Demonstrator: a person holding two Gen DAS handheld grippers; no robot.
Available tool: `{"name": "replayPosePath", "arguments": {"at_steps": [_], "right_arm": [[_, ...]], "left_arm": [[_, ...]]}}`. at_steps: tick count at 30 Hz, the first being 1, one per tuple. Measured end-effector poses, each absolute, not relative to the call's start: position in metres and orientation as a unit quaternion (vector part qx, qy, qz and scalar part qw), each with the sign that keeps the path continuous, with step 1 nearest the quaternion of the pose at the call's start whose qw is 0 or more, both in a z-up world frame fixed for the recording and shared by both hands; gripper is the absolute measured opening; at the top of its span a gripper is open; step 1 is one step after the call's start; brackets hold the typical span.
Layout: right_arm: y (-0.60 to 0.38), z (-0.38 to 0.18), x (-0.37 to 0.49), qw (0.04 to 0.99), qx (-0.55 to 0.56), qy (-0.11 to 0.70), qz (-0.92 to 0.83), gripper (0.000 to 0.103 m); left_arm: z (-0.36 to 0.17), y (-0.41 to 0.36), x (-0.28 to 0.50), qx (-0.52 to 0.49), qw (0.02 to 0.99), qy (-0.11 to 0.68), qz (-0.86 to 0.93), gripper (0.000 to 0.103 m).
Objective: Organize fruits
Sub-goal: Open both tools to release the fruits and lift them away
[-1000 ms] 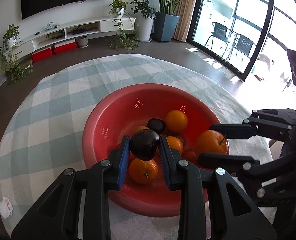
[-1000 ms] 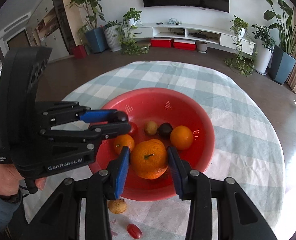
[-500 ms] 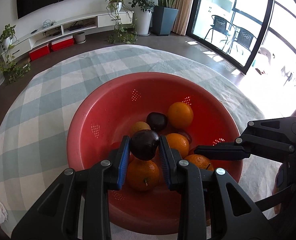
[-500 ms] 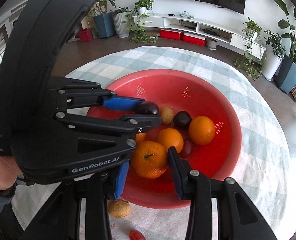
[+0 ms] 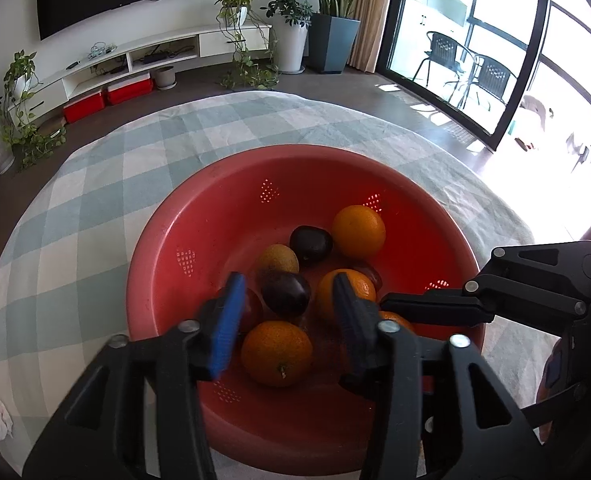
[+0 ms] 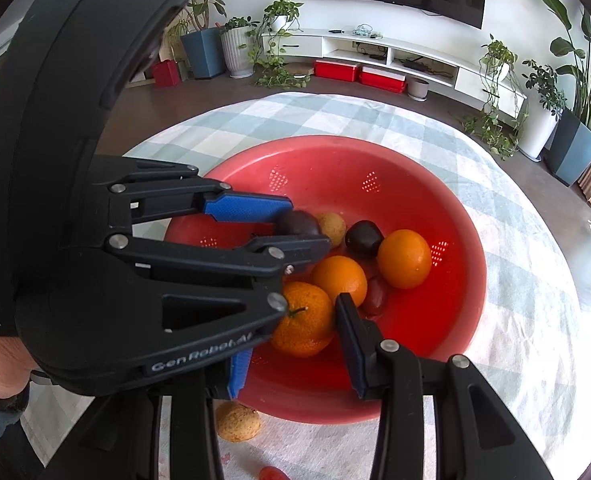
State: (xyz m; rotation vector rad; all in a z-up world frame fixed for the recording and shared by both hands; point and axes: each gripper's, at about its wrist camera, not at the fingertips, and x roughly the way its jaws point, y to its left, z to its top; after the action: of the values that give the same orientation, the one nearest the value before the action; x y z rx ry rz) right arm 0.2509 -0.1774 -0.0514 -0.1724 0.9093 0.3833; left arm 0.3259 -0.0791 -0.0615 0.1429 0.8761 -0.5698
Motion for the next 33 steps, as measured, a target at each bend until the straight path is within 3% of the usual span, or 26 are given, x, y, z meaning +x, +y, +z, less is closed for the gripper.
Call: {"name": "replayPosePath", "arguments": {"at_steps": [8, 13, 18, 21, 33], "right_arm": [[-0.179, -0.049, 0.249, 0.882, -0.081, 0.429, 0.177, 0.045], [-0.180, -0.043, 0.238, 0.892, -0.085, 0.411, 0.167, 0.059], [-0.189, -0.030, 0.222, 0.904, -0.067, 0.391, 0.162, 0.070], [-0.195, -0.021, 0.210, 0.911, -0.049, 0.377, 0.157, 0.078], [-0.220, -0.025, 0.121, 0.927, 0.028, 0.349, 0.138, 0.090]], "left_arm": [[-0.059, -0.077, 0.323, 0.063, 0.867, 0.413, -0.272, 0.057], [-0.048, -0.066, 0.312, 0.045, 0.875, 0.400, -0.269, 0.067], [-0.024, -0.054, 0.288, 0.041, 0.894, 0.367, -0.253, 0.092], [-0.010, -0.044, 0.269, 0.036, 0.906, 0.346, -0.240, 0.101], [-0.019, -0.019, 0.175, 0.077, 0.927, 0.332, -0.157, 0.103]]}}
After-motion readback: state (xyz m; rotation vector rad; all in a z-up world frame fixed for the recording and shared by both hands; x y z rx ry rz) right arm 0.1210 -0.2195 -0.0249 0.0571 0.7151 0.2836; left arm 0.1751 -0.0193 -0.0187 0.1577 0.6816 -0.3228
